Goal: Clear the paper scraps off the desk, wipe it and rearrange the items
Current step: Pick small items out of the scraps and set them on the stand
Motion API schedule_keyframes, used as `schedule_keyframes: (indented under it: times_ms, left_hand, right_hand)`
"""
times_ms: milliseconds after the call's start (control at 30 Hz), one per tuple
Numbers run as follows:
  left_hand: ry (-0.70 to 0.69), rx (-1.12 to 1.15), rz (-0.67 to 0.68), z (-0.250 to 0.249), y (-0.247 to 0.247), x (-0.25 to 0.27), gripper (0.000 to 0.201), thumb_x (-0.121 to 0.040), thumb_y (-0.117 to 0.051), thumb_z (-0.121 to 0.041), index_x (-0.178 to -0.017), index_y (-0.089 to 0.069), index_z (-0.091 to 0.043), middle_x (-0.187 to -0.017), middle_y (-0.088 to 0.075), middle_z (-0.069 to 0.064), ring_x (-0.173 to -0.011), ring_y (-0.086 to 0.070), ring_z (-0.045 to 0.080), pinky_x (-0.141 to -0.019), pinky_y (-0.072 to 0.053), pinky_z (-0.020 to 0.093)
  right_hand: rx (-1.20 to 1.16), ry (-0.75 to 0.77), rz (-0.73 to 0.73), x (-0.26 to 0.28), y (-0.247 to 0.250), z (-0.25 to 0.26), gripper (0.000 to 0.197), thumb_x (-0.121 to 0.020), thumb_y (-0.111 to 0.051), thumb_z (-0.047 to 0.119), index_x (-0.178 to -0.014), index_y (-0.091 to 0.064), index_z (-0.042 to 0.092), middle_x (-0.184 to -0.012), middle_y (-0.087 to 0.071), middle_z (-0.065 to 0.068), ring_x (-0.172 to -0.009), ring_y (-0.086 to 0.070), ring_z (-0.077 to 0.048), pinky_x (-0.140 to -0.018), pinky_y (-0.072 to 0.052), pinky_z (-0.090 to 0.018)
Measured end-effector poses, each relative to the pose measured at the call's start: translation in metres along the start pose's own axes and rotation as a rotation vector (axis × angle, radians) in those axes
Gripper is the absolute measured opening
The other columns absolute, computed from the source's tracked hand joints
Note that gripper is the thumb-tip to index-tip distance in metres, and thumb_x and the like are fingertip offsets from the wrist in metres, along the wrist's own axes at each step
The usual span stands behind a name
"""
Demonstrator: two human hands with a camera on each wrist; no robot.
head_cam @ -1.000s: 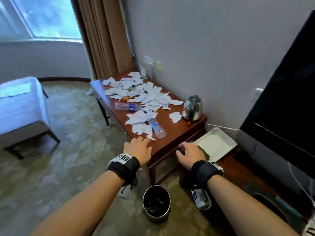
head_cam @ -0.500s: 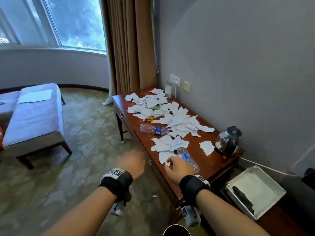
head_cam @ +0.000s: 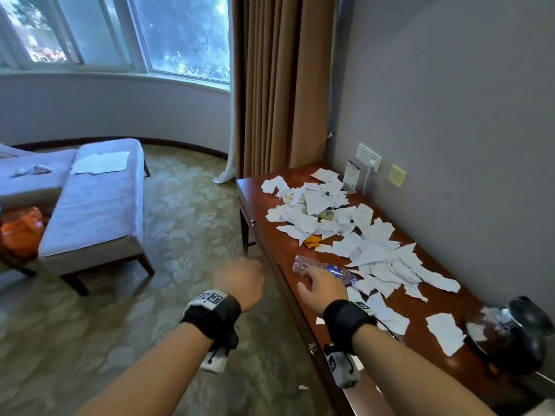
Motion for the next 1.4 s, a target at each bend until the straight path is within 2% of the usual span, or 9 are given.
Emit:
schedule_keyframes:
  times_ms: [233,367,633,767,900,1067,1133,1233,1400]
  left_hand:
    - [-0.154,-0.023,0.040,0.040,0.018,-0.136,0.042,-0.097,-0.040,-0.044,-0.137,-0.047,-0.033,-0.134,-0.051,-0.002,-0.126,-0.047,0.024,-0.102,-0.040,0.047]
    - [-0.276,-0.071,0.070,0.049,0.038,-0.213,0.045,-0.096,-0.042,-0.043,-0.139,-0.046,-0.033,-0.135,-0.050,-0.003,-0.127,-0.047,0.024,-0.101,-0.040,0.048]
    - [-0.491,-0.139,0.218,0.011,0.026,-0.329,0.045,-0.095,-0.044,-0.045,-0.138,-0.047,-0.032,-0.135,-0.052,-0.001,-0.125,-0.049,0.025,-0.101,-0.042,0.046]
    - [-0.555,-0.171,0.256,-0.016,0.008,-0.394,0.044,-0.096,-0.044,-0.044,-0.139,-0.045,-0.033,-0.139,-0.050,-0.002,-0.127,-0.047,0.024,-0.102,-0.040,0.045]
    - [-0.573,-0.191,0.297,-0.036,-0.005,-0.467,0.043,-0.096,-0.044,-0.043,-0.138,-0.045,-0.035,-0.141,-0.049,-0.004,-0.128,-0.049,0.022,-0.103,-0.041,0.042]
    - [-0.494,-0.195,0.376,-0.041,-0.015,-0.556,0.042,-0.095,-0.049,-0.037,-0.137,-0.048,-0.035,-0.141,-0.051,-0.005,-0.124,-0.054,0.022,-0.103,-0.045,0.044]
    - [-0.465,-0.223,0.411,-0.041,-0.025,-0.584,0.044,-0.095,-0.051,-0.034,-0.138,-0.049,-0.033,-0.139,-0.052,-0.004,-0.120,-0.056,0.023,-0.100,-0.049,0.040]
    - [-0.437,-0.257,0.482,-0.039,-0.048,-0.616,0.047,-0.092,-0.056,-0.030,-0.139,-0.049,-0.032,-0.137,-0.053,-0.004,-0.119,-0.057,0.023,-0.098,-0.050,0.036]
    - [-0.490,-0.319,0.581,-0.047,-0.095,-0.660,0.055,-0.091,-0.055,-0.027,-0.143,-0.040,-0.037,-0.142,-0.045,-0.001,-0.127,-0.049,0.027,-0.100,-0.048,0.040]
  right_hand:
    - [0.047,-0.135,-0.054,-0.115,0.003,0.016,0.035,-0.089,-0.053,0.045,-0.119,-0.060,0.027,-0.113,-0.066,0.003,-0.102,-0.061,-0.018,-0.093,-0.049,-0.036]
    - [0.046,-0.240,-0.116,-0.165,0.017,0.024,0.033,-0.089,-0.052,0.041,-0.118,-0.061,0.026,-0.113,-0.066,0.002,-0.101,-0.061,-0.020,-0.088,-0.050,-0.034]
    - [-0.020,-0.444,-0.154,-0.229,0.018,-0.013,0.028,-0.087,-0.051,0.043,-0.108,-0.061,0.028,-0.109,-0.067,0.002,-0.098,-0.061,-0.021,-0.085,-0.050,-0.035]
    - [-0.025,-0.530,-0.155,-0.275,0.025,-0.057,0.032,-0.088,-0.052,0.041,-0.116,-0.059,0.027,-0.110,-0.066,0.002,-0.098,-0.061,-0.020,-0.085,-0.051,-0.033]
    - [-0.068,-0.596,-0.154,-0.339,0.026,-0.104,0.035,-0.091,-0.053,0.040,-0.123,-0.055,0.027,-0.120,-0.064,0.000,-0.106,-0.061,-0.021,-0.089,-0.049,-0.031]
    - [-0.030,-0.599,-0.067,-0.415,0.021,-0.138,0.040,-0.088,-0.053,0.040,-0.125,-0.055,0.025,-0.122,-0.063,-0.001,-0.108,-0.060,-0.022,-0.088,-0.052,-0.035]
    - [-0.001,-0.605,-0.020,-0.435,0.018,-0.148,0.039,-0.087,-0.053,0.039,-0.123,-0.054,0.024,-0.122,-0.063,-0.002,-0.108,-0.059,-0.025,-0.087,-0.052,-0.036]
    - [0.036,-0.614,0.084,-0.459,0.005,-0.162,0.043,-0.090,-0.052,0.036,-0.130,-0.049,0.022,-0.129,-0.056,-0.004,-0.117,-0.051,-0.028,-0.089,-0.048,-0.035]
    - [0.159,-0.516,0.214,-0.500,-0.019,-0.185,0.058,-0.089,-0.052,0.025,-0.145,-0.035,0.021,-0.146,-0.040,-0.003,-0.131,-0.035,-0.029,-0.102,-0.036,-0.041]
Point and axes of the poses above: each hand's wrist, its own x-axis away from the middle knuckle, its own y-axis out of the back of the hand, z = x × y, the point moved 5 cm from there along -x, towards the middle knuckle
